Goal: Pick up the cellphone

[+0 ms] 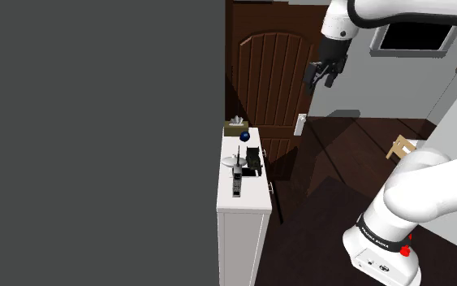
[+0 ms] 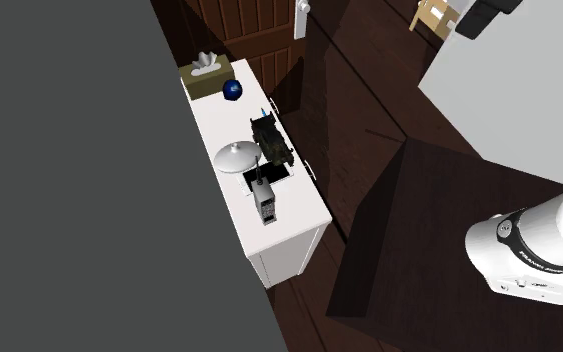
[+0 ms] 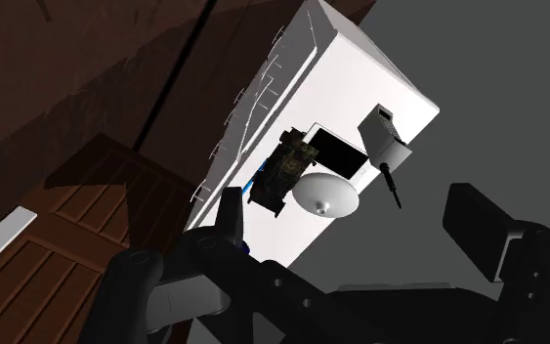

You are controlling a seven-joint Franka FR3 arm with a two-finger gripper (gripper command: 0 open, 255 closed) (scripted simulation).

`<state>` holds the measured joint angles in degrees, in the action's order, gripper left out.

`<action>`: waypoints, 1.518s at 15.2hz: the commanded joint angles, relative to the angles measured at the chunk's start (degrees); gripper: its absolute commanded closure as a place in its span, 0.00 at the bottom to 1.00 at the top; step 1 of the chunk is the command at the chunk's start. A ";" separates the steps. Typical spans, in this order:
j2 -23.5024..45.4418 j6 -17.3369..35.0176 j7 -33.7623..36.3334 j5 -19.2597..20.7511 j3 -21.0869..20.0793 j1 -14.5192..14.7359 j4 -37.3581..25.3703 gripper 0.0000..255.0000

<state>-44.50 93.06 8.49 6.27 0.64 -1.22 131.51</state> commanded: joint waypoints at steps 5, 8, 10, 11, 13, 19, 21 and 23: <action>4.00 6.04 4.65 -1.12 -2.13 -0.07 3.59 0.00; 7.82 10.65 8.08 -1.83 -3.70 -0.14 5.51 0.00; 10.75 13.73 10.36 -2.21 -4.73 -0.19 6.41 0.00; 12.33 15.26 11.50 -2.36 -5.23 -0.21 6.74 0.00; 15.68 18.30 13.78 -2.59 -6.22 -0.29 7.18 0.00; 27.15 26.93 20.74 -2.46 -8.95 -0.65 6.59 0.00; 31.36 29.55 23.12 -2.08 -9.73 -0.77 5.76 0.00; 35.71 31.99 25.54 -1.51 -10.37 -0.85 4.63 0.00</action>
<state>-10.74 123.25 32.88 4.50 -9.49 -1.97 135.96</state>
